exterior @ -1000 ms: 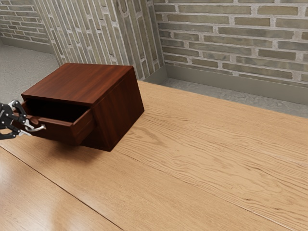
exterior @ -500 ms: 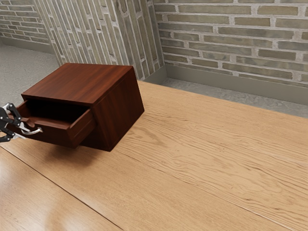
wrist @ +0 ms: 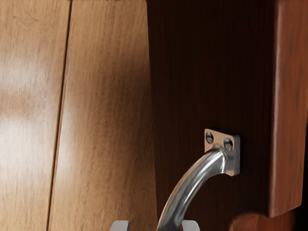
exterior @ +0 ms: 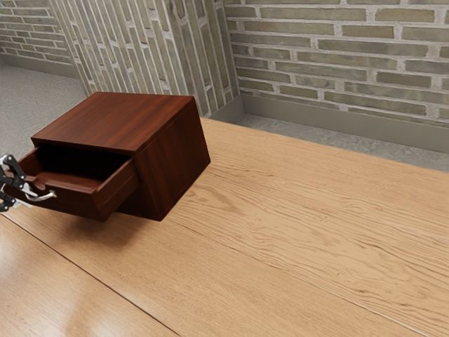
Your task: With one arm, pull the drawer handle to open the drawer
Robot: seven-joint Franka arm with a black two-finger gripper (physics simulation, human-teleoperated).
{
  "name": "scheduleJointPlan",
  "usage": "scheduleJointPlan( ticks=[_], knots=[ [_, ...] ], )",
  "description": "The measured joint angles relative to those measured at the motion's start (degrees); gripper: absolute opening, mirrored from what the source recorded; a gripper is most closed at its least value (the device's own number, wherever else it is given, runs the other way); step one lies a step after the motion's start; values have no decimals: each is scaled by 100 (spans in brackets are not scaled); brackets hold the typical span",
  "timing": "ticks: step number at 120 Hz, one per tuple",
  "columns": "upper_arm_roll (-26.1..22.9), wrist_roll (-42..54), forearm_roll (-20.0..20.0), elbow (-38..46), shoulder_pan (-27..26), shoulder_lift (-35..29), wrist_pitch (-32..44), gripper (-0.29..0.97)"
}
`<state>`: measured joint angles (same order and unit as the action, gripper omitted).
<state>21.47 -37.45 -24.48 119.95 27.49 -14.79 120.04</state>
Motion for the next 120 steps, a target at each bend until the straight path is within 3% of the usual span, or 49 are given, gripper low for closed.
scheduleJointPlan(
  ticks=[78,88,105,120],
  knots=[
    [218,4,276,303,20,-535,-115,5],
    [500,7,382,100,61,-748,-295,19],
    [1318,68,789,-1184,76,-830,-1123,43],
    [1391,152,1655,-1977,53,-769,-1734,54]
  ],
)
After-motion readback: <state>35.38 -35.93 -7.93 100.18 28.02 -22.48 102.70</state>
